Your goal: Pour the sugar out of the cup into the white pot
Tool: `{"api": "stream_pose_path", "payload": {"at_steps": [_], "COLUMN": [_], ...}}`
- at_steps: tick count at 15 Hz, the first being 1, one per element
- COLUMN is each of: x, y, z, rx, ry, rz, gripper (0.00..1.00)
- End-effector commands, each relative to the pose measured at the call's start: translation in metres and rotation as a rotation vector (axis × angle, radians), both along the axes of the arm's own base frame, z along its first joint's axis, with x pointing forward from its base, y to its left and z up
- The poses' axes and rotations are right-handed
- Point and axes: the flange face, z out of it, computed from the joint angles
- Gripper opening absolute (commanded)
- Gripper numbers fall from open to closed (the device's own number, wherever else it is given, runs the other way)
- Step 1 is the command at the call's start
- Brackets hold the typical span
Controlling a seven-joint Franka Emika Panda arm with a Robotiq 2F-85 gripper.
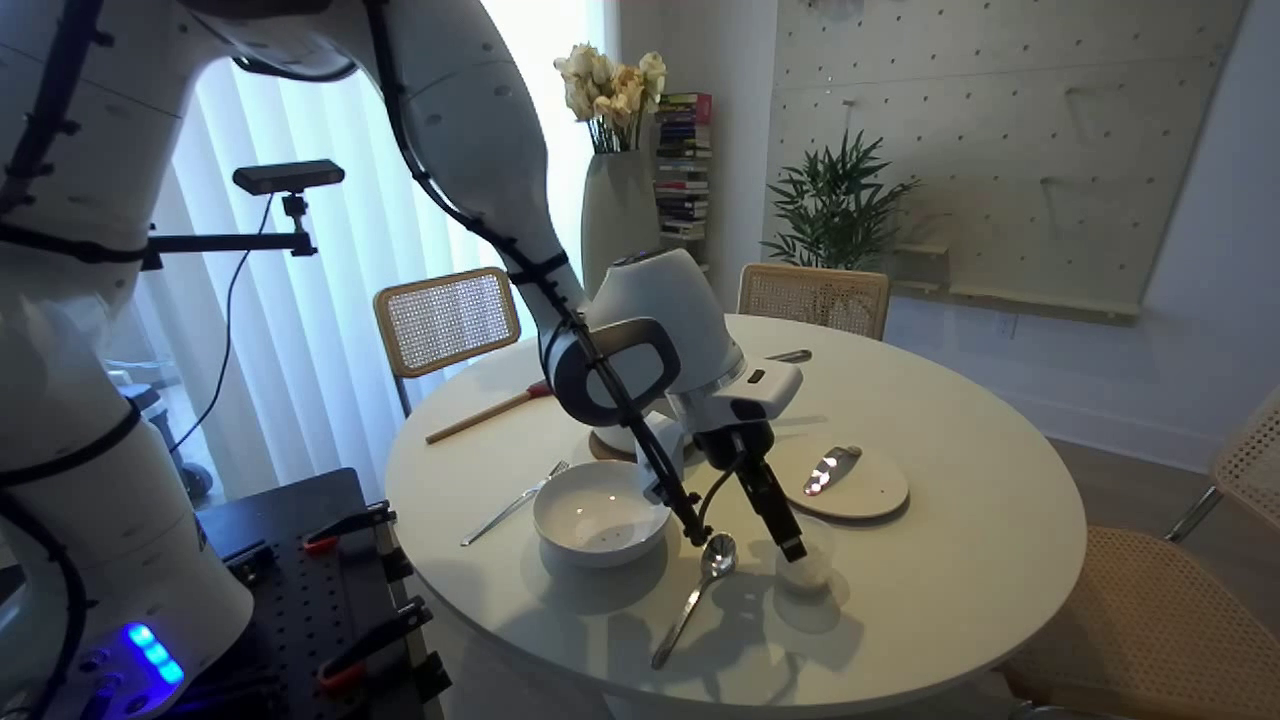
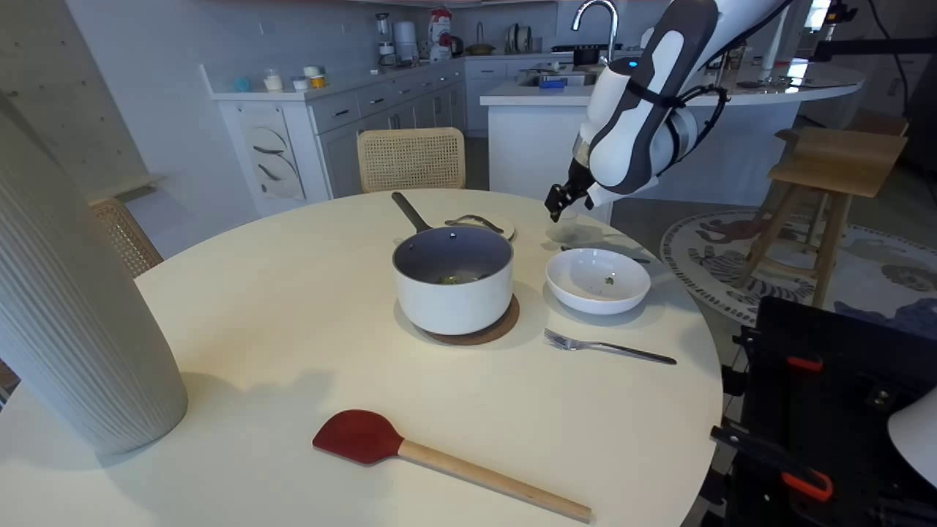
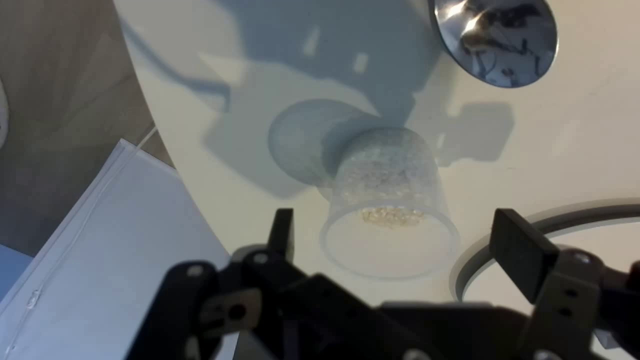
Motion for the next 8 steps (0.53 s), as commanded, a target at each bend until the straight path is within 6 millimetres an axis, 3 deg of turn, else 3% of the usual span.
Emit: {"api": "stream_pose_path", "payload": {"at_steps": [1, 8], "x": [0.0048, 0.0035], "y": [-0.0033, -0.0088], "z": [-0.0008, -0.0086], "rx": [-0.018, -0.015], "ry": [-0.019, -0.022], "rz": [-0.005, -0.029], "gripper": [1.0, 1.0]}}
